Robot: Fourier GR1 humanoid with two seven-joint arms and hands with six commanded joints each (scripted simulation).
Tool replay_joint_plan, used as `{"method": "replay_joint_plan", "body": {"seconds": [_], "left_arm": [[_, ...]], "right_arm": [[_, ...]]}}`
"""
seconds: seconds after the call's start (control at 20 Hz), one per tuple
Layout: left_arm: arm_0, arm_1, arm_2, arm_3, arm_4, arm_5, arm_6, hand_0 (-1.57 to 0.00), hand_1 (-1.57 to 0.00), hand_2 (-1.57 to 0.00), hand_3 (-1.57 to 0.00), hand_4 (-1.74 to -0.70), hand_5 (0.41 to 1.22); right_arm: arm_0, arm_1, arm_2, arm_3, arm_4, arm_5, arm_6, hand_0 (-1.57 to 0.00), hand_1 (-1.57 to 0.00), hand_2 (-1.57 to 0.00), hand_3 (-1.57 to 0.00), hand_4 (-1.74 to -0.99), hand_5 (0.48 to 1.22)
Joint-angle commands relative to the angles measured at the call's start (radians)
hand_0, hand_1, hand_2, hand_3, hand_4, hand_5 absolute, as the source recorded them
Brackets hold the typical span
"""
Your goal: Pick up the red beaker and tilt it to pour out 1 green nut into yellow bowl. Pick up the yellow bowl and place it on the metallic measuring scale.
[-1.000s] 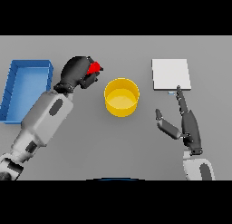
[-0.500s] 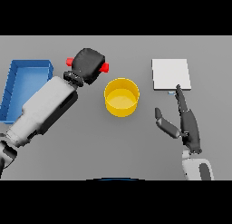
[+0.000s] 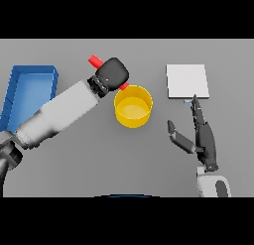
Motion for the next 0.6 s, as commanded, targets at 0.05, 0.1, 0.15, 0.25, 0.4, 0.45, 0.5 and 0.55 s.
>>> {"method": "replay_joint_plan", "body": {"seconds": [0.05, 0.1, 0.15, 0.25, 0.4, 0.45, 0.5, 0.55], "left_arm": [[-0.028, -0.007, -0.043, 0.016, -0.031, -0.014, -0.002, -1.57, -1.57, -1.57, -1.53, -1.74, 1.220], [-0.045, -0.003, -0.066, 0.023, -0.044, -0.029, -0.018, -1.57, -1.57, -1.57, -1.54, -1.74, 1.220], [-0.053, -0.005, -0.089, 0.013, -0.059, -0.039, -0.016, -1.57, -1.57, -1.57, -1.55, -1.74, 1.220], [-0.077, -0.014, -0.126, 0.031, -0.085, -0.034, -0.022, -1.57, -1.57, -1.57, -1.55, -1.74, 1.221], [-0.124, -0.014, -0.164, 0.068, -0.107, -0.029, -0.050, -1.57, -1.57, -1.57, -1.56, -1.74, 1.221], [-0.144, -0.032, -0.183, 0.089, -0.117, -0.040, -0.056, -1.57, -1.57, -1.57, -1.56, -1.74, 1.221], [-0.161, -0.033, -0.203, 0.098, -0.126, -0.055, -0.072, -1.57, -1.57, -1.57, -1.57, -1.74, 1.221], [-0.178, -0.037, -0.220, 0.098, -0.132, -0.071, -0.085, -1.57, -1.57, -1.57, -1.57, -1.74, 1.221]], "right_arm": [[-0.008, -0.010, -0.009, 0.006, -0.001, 0.000, 0.009, 0.00, 0.00, 0.00, 0.00, -1.293, 0.631], [-0.012, -0.008, -0.011, 0.008, 0.003, -0.007, 0.014, 0.00, 0.00, 0.00, 0.00, -1.291, 0.631], [-0.009, -0.012, -0.014, 0.010, 0.007, -0.011, 0.014, 0.00, 0.00, 0.00, 0.00, -1.288, 0.627], [-0.012, -0.004, -0.006, 0.013, 0.020, -0.020, 0.022, 0.00, 0.00, 0.00, 0.00, -1.278, 0.609], [-0.005, -0.008, -0.002, 0.020, 0.040, -0.028, 0.018, 0.00, 0.00, 0.00, 0.00, -1.270, 0.588], [-0.019, -0.007, -0.001, 0.020, 0.040, -0.025, 0.029, 0.00, 0.00, 0.00, 0.00, -1.260, 0.586], [-0.013, -0.010, 0.004, 0.012, 0.054, -0.031, 0.027, 0.00, 0.00, 0.00, 0.00, -1.250, 0.583], [-0.022, -0.006, 0.005, 0.014, 0.063, -0.040, 0.039, 0.00, 0.00, 0.00, 0.00, -1.236, 0.582]]}}
